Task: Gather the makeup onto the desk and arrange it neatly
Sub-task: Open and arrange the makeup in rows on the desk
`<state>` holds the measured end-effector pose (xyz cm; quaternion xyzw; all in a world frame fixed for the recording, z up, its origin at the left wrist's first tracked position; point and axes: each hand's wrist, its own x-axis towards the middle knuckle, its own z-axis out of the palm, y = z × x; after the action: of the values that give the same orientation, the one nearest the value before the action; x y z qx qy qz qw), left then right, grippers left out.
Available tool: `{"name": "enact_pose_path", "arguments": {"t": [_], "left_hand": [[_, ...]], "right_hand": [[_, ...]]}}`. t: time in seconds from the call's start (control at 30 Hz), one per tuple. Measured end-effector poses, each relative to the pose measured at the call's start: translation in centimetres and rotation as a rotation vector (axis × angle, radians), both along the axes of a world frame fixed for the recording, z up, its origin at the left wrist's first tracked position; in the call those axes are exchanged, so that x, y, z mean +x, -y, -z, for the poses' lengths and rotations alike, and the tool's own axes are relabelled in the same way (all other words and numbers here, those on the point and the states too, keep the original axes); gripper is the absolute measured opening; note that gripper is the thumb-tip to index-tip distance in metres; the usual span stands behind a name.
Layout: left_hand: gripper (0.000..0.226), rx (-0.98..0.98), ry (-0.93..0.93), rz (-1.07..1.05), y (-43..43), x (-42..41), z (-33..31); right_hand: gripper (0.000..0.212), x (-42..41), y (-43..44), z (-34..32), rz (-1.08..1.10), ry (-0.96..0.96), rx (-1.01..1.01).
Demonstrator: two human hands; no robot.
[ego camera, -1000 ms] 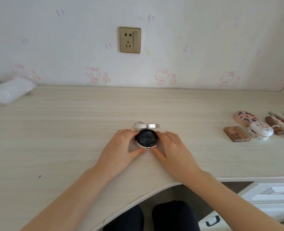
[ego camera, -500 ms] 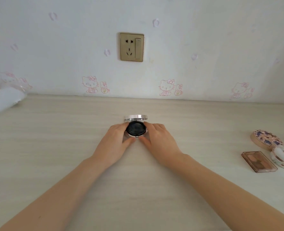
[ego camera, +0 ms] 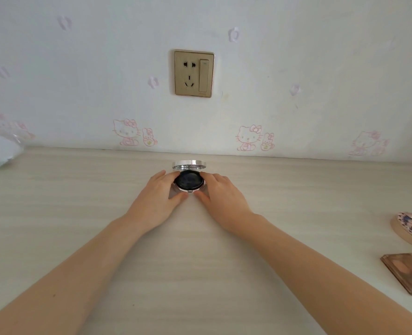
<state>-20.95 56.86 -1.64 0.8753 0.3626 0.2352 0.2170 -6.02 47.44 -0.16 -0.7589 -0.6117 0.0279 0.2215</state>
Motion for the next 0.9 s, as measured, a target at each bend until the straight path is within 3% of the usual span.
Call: {"name": "enact_pose_path", "arguments": {"t": [0.27, 0.43, 0.67, 0.9], "left_hand": [[0.052, 0.008, 0.022, -0.026, 0.0, 0.0, -0.2], [0.054, 0.067, -0.011, -0.077, 1.7, -0.4, -0.8], [0.045, 0.158, 0.011, -0.062, 6.5, -0.3, -1.5], [0.035, 0.095, 0.093, 0.070, 13.5, 3.3, -1.5]], "right_hand": [[0.041, 0.2, -0.4, -0.4, -0.007, -0.026, -0.014], [0.053, 0.5, 1.5, -0.9, 0.008, 0.025, -0.068], [0.047, 1.8, 8.2, -2.1, 0.078, 0.029, -0.071], [0.045, 4.5, 17.3, -2.8, 0.179, 0.087, -0.074]]}}
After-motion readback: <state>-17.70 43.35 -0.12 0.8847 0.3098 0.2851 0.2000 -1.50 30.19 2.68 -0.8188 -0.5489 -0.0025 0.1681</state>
